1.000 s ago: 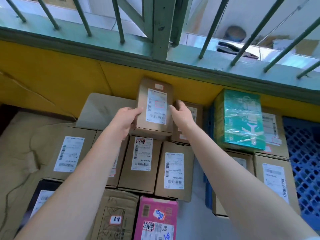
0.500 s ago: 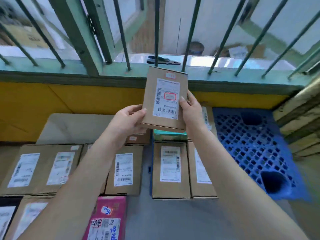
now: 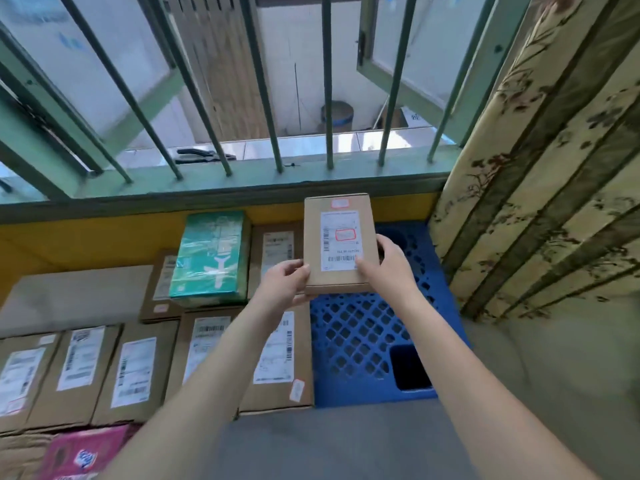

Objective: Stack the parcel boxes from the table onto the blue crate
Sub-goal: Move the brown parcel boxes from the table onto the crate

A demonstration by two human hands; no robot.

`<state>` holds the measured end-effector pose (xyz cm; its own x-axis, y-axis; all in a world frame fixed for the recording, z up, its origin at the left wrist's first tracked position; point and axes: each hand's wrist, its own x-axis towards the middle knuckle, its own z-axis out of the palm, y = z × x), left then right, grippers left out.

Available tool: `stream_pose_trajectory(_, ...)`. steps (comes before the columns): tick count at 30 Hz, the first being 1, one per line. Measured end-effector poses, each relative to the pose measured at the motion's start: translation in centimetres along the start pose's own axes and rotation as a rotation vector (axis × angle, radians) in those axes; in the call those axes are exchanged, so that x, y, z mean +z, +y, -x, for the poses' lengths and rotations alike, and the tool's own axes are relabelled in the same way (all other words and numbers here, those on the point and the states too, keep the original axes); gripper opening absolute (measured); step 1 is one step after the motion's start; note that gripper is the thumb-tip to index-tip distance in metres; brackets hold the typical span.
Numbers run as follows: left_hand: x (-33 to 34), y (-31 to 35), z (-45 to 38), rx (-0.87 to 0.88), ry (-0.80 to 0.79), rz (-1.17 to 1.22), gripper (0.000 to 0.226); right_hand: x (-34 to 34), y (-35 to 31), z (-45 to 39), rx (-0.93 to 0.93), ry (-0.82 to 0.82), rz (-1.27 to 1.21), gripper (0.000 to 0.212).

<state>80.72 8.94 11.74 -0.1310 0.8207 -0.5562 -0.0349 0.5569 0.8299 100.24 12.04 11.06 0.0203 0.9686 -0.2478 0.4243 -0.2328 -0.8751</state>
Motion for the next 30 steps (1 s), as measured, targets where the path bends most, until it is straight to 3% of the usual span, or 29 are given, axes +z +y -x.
stream_pose_trajectory(4, 2.1, -1.1, -3.1, 0.027, 0.076, -0.236, 0.044, -0.6, 3.2, -2.4, 0.021, -0.077, 0.107, 0.048)
stream_pose_trajectory(8, 2.1, -2.4, -4.7, 0.107, 0.159, -0.71, 0.056, -0.5, 6.4, -4.5, 0.089, -0.284, 0.363, 0.104)
stream_pose_trajectory(11, 2.0, -3.6, -4.8, 0.15, 0.136, -0.959, 0.059, 0.0, 7.6, -4.9, -0.017, -0.351, 0.561, 0.123)
stream_pose_trajectory(14, 1.6, -5.0, -5.2, 0.123, 0.085, -1.125, 0.072, 0.9, 8.2, -5.5, -0.083, -0.354, 0.698, 0.12)
stream_pose_trajectory(18, 1.5, -5.6, -5.4, 0.128, 0.057, -1.224, 0.069, 1.5, 8.6, -6.1, -0.133, -0.346, 0.741, 0.109)
stream_pose_trajectory(25, 0.5, -5.3, -4.9, 0.153, -0.044, -1.252, 0.07, 1.7, 7.7, -7.9, -0.111, -0.452, 0.831, 0.107)
stream_pose_trajectory(27, -0.3, -4.5, -3.8, 0.24, -0.037, -1.253, 0.068, 2.2, 6.4, -7.6, -0.045, -0.434, 0.845, 0.105)
stream_pose_trajectory(30, -2.6, -1.8, -1.8, 0.503, 0.179, -1.133, 0.06, 4.1, 2.5, -7.3, -0.083, -0.275, 0.766, 0.091)
